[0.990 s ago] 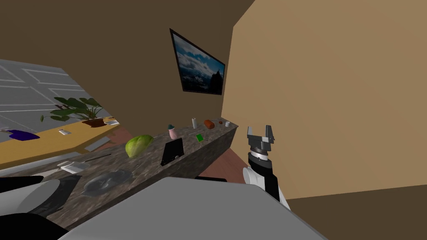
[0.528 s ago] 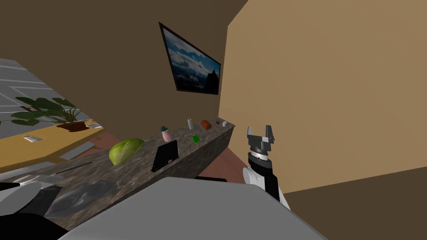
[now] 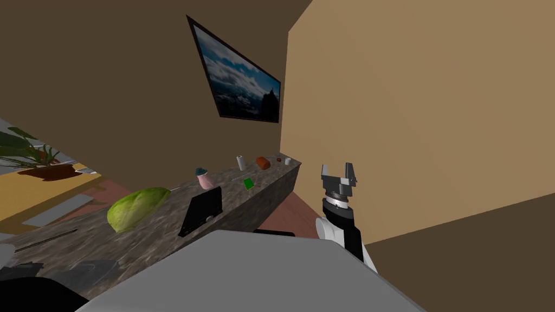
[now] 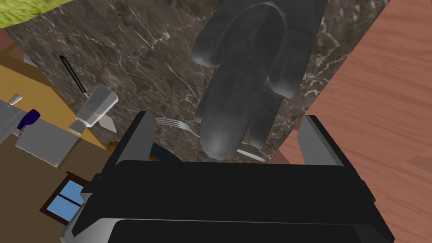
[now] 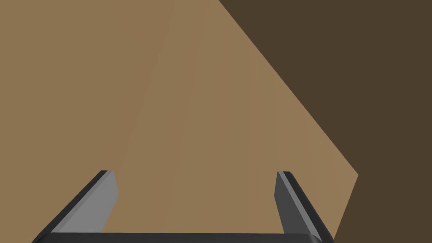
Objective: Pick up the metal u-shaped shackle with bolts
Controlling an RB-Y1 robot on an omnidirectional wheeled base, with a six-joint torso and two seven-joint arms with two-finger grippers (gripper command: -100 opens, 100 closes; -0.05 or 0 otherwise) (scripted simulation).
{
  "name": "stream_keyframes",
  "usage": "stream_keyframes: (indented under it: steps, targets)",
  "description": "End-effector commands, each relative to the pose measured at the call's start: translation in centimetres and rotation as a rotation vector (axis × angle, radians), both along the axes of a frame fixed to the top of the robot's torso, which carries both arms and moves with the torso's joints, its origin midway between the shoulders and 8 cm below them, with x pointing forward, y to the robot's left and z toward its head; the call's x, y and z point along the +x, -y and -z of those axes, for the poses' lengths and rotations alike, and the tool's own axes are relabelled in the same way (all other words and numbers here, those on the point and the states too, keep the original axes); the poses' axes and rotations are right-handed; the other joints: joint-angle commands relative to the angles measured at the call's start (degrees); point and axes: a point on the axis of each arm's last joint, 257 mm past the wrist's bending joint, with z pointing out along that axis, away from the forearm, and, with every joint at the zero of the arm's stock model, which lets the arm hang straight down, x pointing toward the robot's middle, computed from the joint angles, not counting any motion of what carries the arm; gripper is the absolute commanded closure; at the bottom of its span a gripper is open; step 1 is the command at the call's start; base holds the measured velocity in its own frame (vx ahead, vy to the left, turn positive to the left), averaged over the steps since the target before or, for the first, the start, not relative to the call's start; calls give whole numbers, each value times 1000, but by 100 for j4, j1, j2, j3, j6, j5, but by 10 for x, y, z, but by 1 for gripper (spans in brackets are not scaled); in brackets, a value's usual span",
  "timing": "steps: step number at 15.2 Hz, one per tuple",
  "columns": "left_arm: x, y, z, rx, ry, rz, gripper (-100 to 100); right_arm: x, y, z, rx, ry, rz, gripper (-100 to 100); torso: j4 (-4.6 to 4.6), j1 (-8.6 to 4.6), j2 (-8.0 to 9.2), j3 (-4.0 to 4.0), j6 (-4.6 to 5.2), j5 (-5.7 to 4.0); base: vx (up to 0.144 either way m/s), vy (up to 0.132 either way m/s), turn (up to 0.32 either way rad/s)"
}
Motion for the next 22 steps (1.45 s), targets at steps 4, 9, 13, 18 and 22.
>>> stream_keyframes:
  steps: [4, 9, 13, 18, 22]
  targets:
    - [-21, 8, -2, -55, -21, -64, -100, 0, 0, 0, 0, 0, 0, 0, 0, 2, 0, 0, 0, 1, 49, -36, -98]
    - [-25, 6, 9, -67, -25, -78, -100, 0, 0, 0, 0, 0, 0, 0, 4, 16, 16, 9, -3, 5, 16, -12, -33]
    - [-25, 5, 17, -70, -26, -80, -100, 0, 0, 0, 0, 0, 0, 0, 6, 31, 27, 16, -3, 9, -10, 23, -10]
    - [-25, 5, 18, -70, -26, -81, 100, 0, 0, 0, 0, 0, 0, 0, 6, 21, 24, 14, 0, 4, -1, 1, 2]
    - [-25, 7, 5, -65, -23, -76, 100, 0, 0, 0, 0, 0, 0, 0, 5, -1, 20, 12, -3, -9, 9, -20, 10]
